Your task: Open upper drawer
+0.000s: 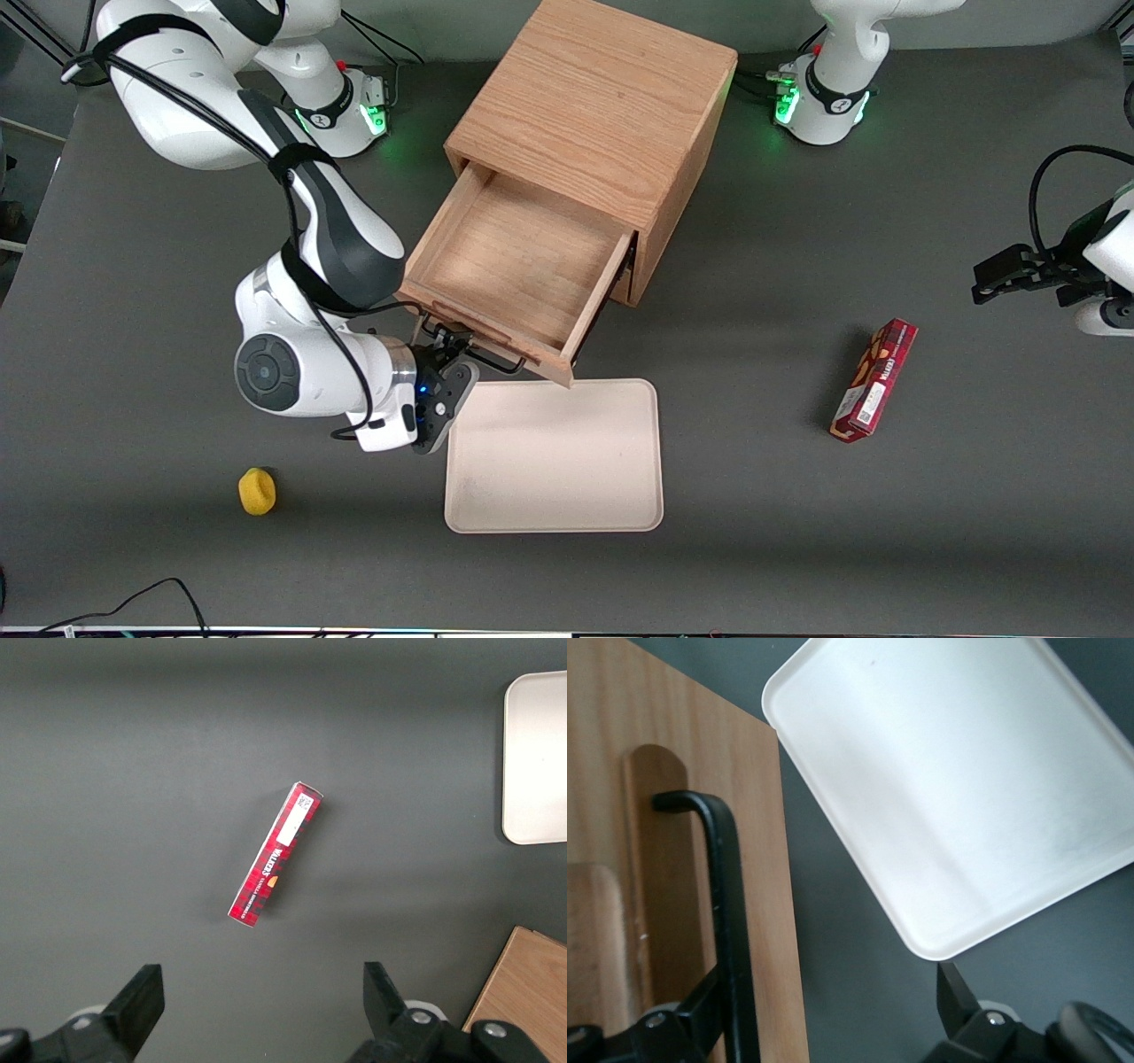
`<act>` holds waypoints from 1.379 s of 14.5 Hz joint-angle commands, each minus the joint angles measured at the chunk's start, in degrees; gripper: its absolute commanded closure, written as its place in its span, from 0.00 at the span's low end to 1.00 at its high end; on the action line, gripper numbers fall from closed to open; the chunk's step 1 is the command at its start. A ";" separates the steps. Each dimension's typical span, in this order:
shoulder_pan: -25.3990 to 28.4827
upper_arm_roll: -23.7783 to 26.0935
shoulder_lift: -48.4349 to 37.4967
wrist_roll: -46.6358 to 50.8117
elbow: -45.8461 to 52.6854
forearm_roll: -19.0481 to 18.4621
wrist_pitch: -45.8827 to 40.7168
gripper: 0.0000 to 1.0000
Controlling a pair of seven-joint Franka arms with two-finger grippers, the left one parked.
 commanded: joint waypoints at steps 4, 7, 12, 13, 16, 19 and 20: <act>0.43 -1.15 -2.30 -2.55 5.82 -1.12 -1.62 0.00; 0.34 -1.33 -11.26 2.08 4.68 -1.11 -2.92 0.00; -1.50 -5.26 -22.94 27.04 4.42 -0.85 -17.93 0.00; -1.59 -8.07 -25.23 27.85 3.55 -0.41 -20.84 0.00; -1.85 -15.98 -32.44 28.21 -6.08 -1.11 -33.69 0.00; -1.85 -21.71 -42.80 31.96 -22.07 -1.20 -27.84 0.00; -1.85 -21.80 -48.06 34.25 -30.30 -1.29 -22.33 0.00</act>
